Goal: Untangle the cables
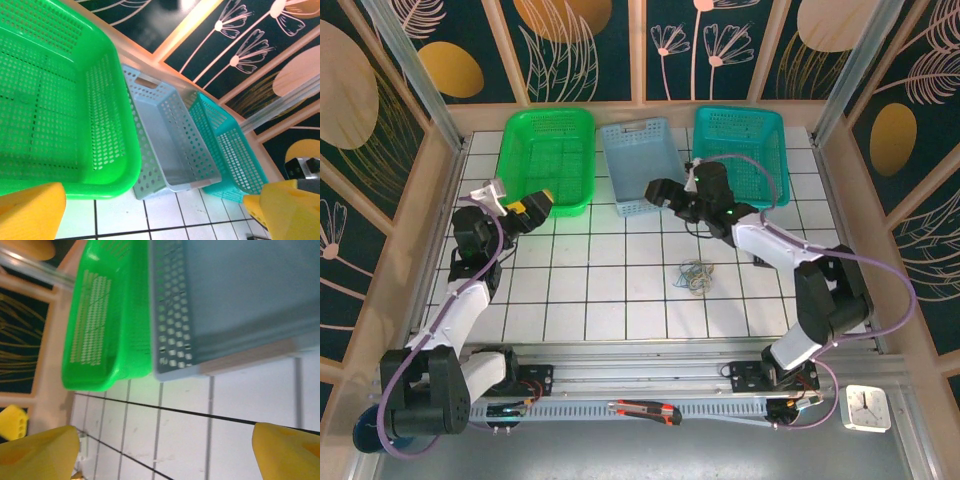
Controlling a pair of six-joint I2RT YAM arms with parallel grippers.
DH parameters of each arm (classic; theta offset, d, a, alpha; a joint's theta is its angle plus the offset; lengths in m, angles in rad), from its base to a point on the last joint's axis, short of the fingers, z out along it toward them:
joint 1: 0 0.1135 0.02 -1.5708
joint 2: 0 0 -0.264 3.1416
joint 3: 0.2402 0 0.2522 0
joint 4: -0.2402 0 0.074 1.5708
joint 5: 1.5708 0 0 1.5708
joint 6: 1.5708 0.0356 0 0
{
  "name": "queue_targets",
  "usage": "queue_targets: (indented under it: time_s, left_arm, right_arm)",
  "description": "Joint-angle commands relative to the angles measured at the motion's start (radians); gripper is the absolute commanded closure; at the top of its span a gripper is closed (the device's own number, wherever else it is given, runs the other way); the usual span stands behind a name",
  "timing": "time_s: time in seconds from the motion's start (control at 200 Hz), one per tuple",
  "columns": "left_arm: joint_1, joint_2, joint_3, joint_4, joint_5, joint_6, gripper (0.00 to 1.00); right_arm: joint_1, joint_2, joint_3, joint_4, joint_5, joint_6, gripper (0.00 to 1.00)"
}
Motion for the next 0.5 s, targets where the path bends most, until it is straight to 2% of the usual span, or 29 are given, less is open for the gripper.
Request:
queue_targets:
  time_s: [0.0, 0.27, 0.49]
  left_arm:
    - [-0.021, -0.029, 0.030, 0.007, 0.045, -0.023, 0.01]
    - [-0.217, -0.021, 0.056, -0.038, -0.071, -0.021, 0.01]
    - [-0.408, 0.107, 0.080, 0.004, -0.190, -0.038, 0.01]
  right_arm:
    - [-0.033, -0.035, -0.049, -0.079, 0.031, -0.055, 0.11]
    - [-0.148, 0.007, -0.075, -0.050, 0.011, -0.101, 0.11]
    - [-0.256, 0.078, -0.032, -0.011, 0.017, -0.122, 0.11]
